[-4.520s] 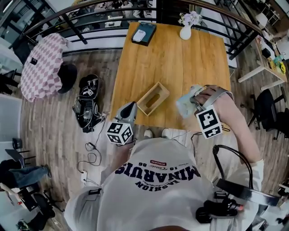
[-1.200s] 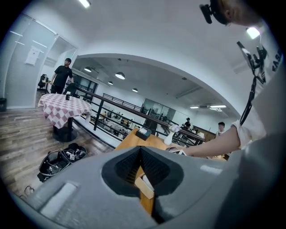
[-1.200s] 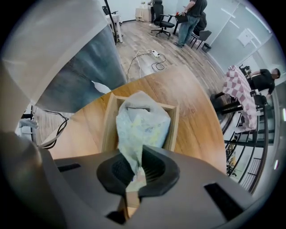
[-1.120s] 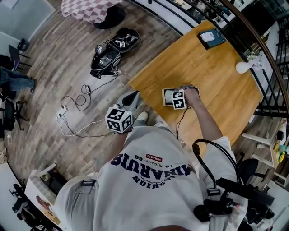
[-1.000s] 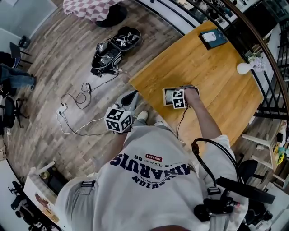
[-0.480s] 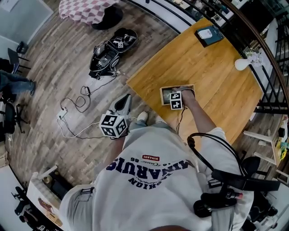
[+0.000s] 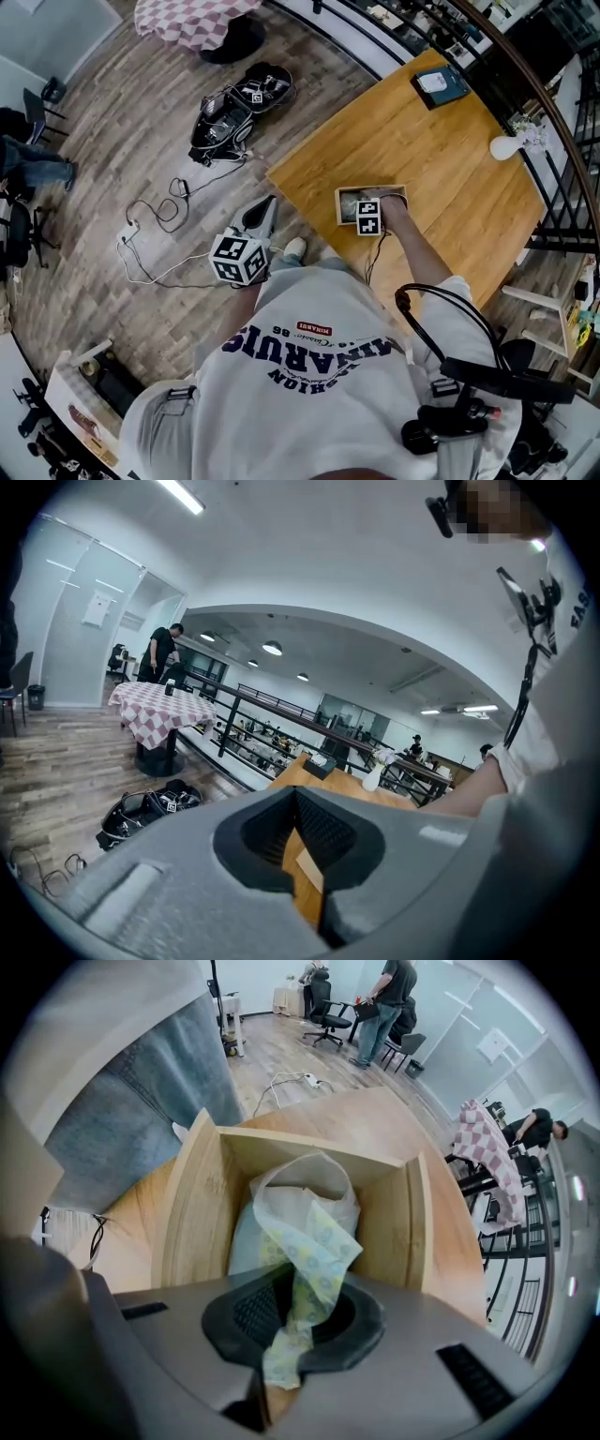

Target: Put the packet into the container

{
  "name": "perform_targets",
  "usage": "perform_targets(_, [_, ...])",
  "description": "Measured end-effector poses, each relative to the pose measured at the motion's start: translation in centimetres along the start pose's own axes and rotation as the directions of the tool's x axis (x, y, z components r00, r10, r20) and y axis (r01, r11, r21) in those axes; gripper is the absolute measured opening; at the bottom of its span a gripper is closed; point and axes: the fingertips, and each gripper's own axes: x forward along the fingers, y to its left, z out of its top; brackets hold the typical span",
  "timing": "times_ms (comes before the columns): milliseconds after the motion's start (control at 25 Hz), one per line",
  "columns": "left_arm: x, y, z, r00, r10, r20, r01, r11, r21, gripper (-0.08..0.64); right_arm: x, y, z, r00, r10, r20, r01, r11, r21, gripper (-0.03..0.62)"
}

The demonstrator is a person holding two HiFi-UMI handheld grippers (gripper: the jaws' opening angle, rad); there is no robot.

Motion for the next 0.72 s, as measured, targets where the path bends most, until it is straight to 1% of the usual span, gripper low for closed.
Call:
perform_targets(40, [0.1, -0.1, -0.1, 1.0, -0.005, -0.003, 0.005, 1.0, 0.001, -0.002, -0.3, 0.0, 0.1, 1.0, -0.001, 0.014, 0.001, 1.0, 0.005, 0.024])
perform_targets(80, [0.1, -0.2, -0.2, 1.0, -0.01, -0.007, 0.01, 1.0, 0.002, -0.002, -0.6, 0.0, 0.2, 0.999, -0.001, 0.033, 0.0, 1.0, 0.013, 0.048])
perform_targets(160, [0.2, -0.4, -0.5, 1.0, -0.019, -0.015, 0.019, 1.0, 0.008, -0.002, -1.1, -0.1, 0.5, 0.998, -0.002, 0.068, 0.0, 1.0, 0.03, 0.112])
perform_targets(280, [0.3, -0.7, -0.5, 0.999, -0.035, -0.023, 0.036, 0.999, 0.018, -0.002, -2.3, -0.2, 0.5, 0.998, -0.016, 0.067, 0.015, 1.0, 0.025, 0.187])
perform_targets(400, [0.6, -0.5, 0.1, 0.998, -0.054, -0.03, 0.055, 0.998, 0.025, -0.002, -3.8, -1.2, 0.3, 0.998, -0.04, 0.051, 0.038, 0.999, 0.031, 0.21])
perform_targets(480, [0.9, -0.2, 0.5, 0.997, -0.07, -0.036, 0.071, 0.997, 0.032, -0.002, -5.0, -2.1, 0.6, 0.996, -0.061, 0.061, 0.058, 0.997, 0.052, 0.216])
perform_targets(560, [1.0, -0.1, 0.7, 0.995, -0.093, -0.041, 0.095, 0.994, 0.045, -0.002, -6.6, -2.8, 1.1, 0.992, -0.101, 0.081, 0.093, 0.991, 0.093, 0.236])
perform_targets(600, [0.9, -0.2, 0.7, 0.993, -0.106, -0.044, 0.109, 0.993, 0.054, -0.002, -7.5, -3.1, 1.3, 0.987, -0.133, 0.09, 0.122, 0.985, 0.119, 0.241])
perform_targets(640, [0.9, -0.5, 0.7, 0.992, -0.119, -0.045, 0.122, 0.991, 0.062, -0.002, -8.4, -3.5, 1.5, 0.979, -0.176, 0.1, 0.16, 0.976, 0.149, 0.248])
perform_targets(680, [1.0, -0.7, 0.7, 0.991, -0.129, -0.045, 0.132, 0.989, 0.069, -0.002, -9.4, -4.0, 1.6, 0.968, -0.225, 0.112, 0.202, 0.962, 0.185, 0.268])
perform_targets(720, [1.2, -1.1, 0.8, 0.989, -0.138, -0.044, 0.141, 0.987, 0.075, -0.002, -10.5, -4.8, 1.5, 0.952, -0.279, 0.123, 0.247, 0.943, 0.224, 0.272])
